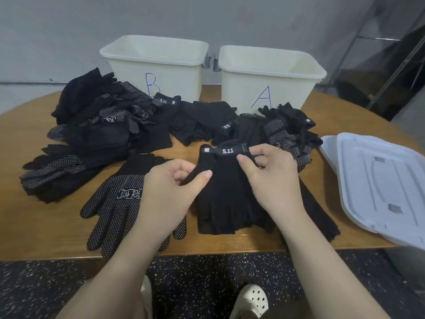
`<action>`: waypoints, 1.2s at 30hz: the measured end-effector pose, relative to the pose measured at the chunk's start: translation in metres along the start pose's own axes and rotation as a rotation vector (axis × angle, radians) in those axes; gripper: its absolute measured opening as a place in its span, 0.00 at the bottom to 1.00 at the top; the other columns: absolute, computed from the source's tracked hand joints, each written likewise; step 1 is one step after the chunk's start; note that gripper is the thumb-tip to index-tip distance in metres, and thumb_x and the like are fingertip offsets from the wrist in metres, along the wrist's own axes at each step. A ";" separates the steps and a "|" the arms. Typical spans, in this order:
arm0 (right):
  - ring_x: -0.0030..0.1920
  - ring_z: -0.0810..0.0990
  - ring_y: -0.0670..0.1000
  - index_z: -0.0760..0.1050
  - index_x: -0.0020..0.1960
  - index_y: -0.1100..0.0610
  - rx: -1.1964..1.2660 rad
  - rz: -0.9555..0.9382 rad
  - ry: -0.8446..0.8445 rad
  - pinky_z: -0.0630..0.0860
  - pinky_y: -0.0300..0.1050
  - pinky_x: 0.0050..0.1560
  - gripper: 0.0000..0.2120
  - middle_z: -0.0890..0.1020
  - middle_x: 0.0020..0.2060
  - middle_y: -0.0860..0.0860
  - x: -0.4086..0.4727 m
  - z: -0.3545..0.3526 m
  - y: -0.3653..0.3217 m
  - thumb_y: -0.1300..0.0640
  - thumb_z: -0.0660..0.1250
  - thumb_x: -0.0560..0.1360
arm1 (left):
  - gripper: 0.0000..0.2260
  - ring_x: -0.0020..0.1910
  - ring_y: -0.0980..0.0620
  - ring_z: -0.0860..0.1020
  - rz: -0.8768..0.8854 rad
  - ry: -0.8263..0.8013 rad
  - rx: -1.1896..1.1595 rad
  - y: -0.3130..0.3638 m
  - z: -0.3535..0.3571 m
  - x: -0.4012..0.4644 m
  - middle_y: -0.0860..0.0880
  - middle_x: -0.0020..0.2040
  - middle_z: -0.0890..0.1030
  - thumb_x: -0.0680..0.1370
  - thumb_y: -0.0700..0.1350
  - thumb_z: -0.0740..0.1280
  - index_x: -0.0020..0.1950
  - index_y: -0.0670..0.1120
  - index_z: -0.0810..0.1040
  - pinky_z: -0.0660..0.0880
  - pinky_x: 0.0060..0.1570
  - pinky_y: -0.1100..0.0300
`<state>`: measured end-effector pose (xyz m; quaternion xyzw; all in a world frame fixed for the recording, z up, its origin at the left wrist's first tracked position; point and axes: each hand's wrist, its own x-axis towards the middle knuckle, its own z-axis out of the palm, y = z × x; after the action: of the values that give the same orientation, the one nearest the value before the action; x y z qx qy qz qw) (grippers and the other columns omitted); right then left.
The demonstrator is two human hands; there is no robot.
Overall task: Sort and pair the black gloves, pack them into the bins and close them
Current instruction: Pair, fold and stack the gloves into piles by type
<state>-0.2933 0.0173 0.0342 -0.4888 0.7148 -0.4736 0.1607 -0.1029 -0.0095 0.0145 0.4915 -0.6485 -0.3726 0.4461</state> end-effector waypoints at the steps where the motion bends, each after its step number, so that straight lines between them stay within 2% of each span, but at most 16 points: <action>1: 0.42 0.80 0.45 0.83 0.54 0.53 -0.070 -0.015 0.003 0.70 0.25 0.37 0.08 0.80 0.38 0.44 0.001 0.004 0.002 0.50 0.74 0.77 | 0.04 0.38 0.61 0.85 0.006 0.021 0.059 -0.002 0.000 0.001 0.58 0.36 0.86 0.76 0.50 0.77 0.42 0.52 0.85 0.80 0.39 0.64; 5: 0.36 0.78 0.44 0.83 0.55 0.56 -0.179 -0.059 0.019 0.67 0.28 0.36 0.09 0.77 0.32 0.42 0.003 0.014 0.007 0.52 0.74 0.78 | 0.05 0.37 0.64 0.83 0.018 0.043 0.223 -0.007 0.000 0.004 0.62 0.34 0.84 0.76 0.53 0.76 0.42 0.55 0.83 0.79 0.38 0.66; 7: 0.36 0.78 0.44 0.82 0.57 0.56 -0.218 -0.058 0.006 0.69 0.31 0.37 0.10 0.80 0.36 0.44 0.004 0.017 0.009 0.53 0.73 0.78 | 0.06 0.35 0.65 0.82 0.013 0.041 0.277 -0.008 0.001 0.005 0.64 0.34 0.83 0.75 0.54 0.75 0.42 0.56 0.81 0.76 0.37 0.65; 9: 0.40 0.78 0.45 0.82 0.60 0.56 -0.244 -0.053 -0.015 0.70 0.34 0.40 0.12 0.82 0.43 0.48 0.003 0.019 0.011 0.54 0.73 0.78 | 0.06 0.36 0.64 0.81 0.003 0.038 0.334 -0.009 0.001 0.005 0.62 0.33 0.82 0.75 0.56 0.75 0.45 0.57 0.81 0.75 0.37 0.64; 12: 0.40 0.76 0.47 0.82 0.56 0.57 -0.276 -0.055 -0.029 0.69 0.33 0.37 0.08 0.76 0.38 0.43 0.001 0.021 0.014 0.56 0.73 0.78 | 0.11 0.41 0.59 0.82 -0.034 0.011 0.370 -0.012 0.002 0.006 0.57 0.38 0.84 0.76 0.58 0.74 0.53 0.53 0.84 0.81 0.46 0.58; 14: 0.39 0.78 0.49 0.82 0.53 0.58 -0.303 -0.059 -0.036 0.75 0.41 0.39 0.06 0.73 0.35 0.41 -0.001 0.022 0.015 0.56 0.73 0.78 | 0.13 0.44 0.57 0.83 -0.047 0.004 0.377 -0.013 0.002 0.007 0.55 0.41 0.85 0.76 0.58 0.73 0.55 0.52 0.84 0.82 0.49 0.54; 17: 0.42 0.82 0.55 0.81 0.54 0.58 -0.343 -0.056 -0.067 0.81 0.50 0.44 0.07 0.78 0.38 0.47 -0.003 0.023 0.015 0.55 0.72 0.79 | 0.14 0.48 0.54 0.83 -0.075 -0.009 0.394 -0.015 0.003 0.008 0.53 0.46 0.85 0.76 0.59 0.73 0.57 0.53 0.83 0.81 0.51 0.53; 20: 0.47 0.83 0.60 0.79 0.56 0.57 -0.392 -0.043 -0.112 0.82 0.56 0.48 0.07 0.83 0.45 0.55 -0.007 0.025 0.014 0.56 0.70 0.79 | 0.15 0.51 0.54 0.80 -0.078 -0.011 0.431 -0.017 0.005 0.007 0.54 0.49 0.83 0.76 0.59 0.73 0.58 0.53 0.83 0.77 0.51 0.57; 26: 0.53 0.82 0.57 0.78 0.59 0.58 -0.464 -0.077 -0.119 0.81 0.53 0.52 0.11 0.81 0.53 0.53 -0.014 0.028 0.012 0.58 0.71 0.78 | 0.19 0.54 0.58 0.73 0.024 -0.026 0.547 -0.021 0.009 0.004 0.57 0.52 0.77 0.76 0.57 0.73 0.63 0.51 0.80 0.68 0.52 0.62; 29: 0.57 0.80 0.56 0.78 0.61 0.59 -0.487 -0.091 -0.111 0.80 0.52 0.54 0.13 0.80 0.56 0.53 -0.014 0.029 0.013 0.58 0.71 0.78 | 0.20 0.58 0.55 0.74 0.054 -0.042 0.606 -0.021 0.012 0.002 0.55 0.55 0.79 0.78 0.57 0.72 0.66 0.50 0.78 0.70 0.54 0.61; 32: 0.59 0.80 0.55 0.78 0.62 0.59 -0.472 -0.091 -0.099 0.79 0.52 0.55 0.14 0.81 0.57 0.53 -0.015 0.031 0.014 0.58 0.71 0.78 | 0.19 0.59 0.52 0.73 0.113 -0.025 0.631 -0.017 0.014 -0.002 0.53 0.57 0.78 0.79 0.55 0.71 0.67 0.48 0.78 0.75 0.58 0.56; 34: 0.59 0.80 0.55 0.78 0.62 0.59 -0.465 -0.087 -0.097 0.79 0.51 0.55 0.14 0.81 0.57 0.53 -0.015 0.030 0.015 0.57 0.72 0.78 | 0.19 0.59 0.50 0.72 0.252 0.003 0.648 -0.013 0.010 -0.002 0.52 0.60 0.77 0.78 0.54 0.70 0.67 0.48 0.78 0.75 0.60 0.52; 36: 0.59 0.79 0.55 0.78 0.62 0.59 -0.456 -0.081 -0.101 0.78 0.50 0.55 0.14 0.81 0.57 0.54 -0.015 0.029 0.015 0.58 0.72 0.78 | 0.19 0.66 0.48 0.70 0.438 -0.031 0.697 -0.009 0.008 0.000 0.51 0.67 0.75 0.79 0.53 0.68 0.69 0.50 0.77 0.69 0.65 0.50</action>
<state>-0.2745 0.0156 0.0034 -0.5640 0.7740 -0.2810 0.0625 -0.1075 -0.0108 0.0039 0.4579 -0.8319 -0.0341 0.3118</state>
